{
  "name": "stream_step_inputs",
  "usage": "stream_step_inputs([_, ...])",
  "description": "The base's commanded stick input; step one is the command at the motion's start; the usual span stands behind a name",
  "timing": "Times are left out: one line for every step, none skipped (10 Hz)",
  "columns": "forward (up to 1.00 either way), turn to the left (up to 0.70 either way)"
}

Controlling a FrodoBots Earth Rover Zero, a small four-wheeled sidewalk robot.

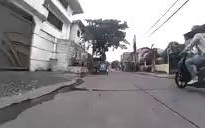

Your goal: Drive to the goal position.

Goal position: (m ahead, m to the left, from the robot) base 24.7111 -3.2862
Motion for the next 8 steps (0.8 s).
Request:
stream_step_inputs([1.0,0.0])
stream_step_inputs([1.0,0.0])
stream_step_inputs([1.0,-0.06])
stream_step_inputs([1.0,-0.21])
stream_step_inputs([1.0,-0.38])
stream_step_inputs([1.0,-0.12])
stream_step_inputs([1.0,0.0])
stream_step_inputs([1.0,-0.12])
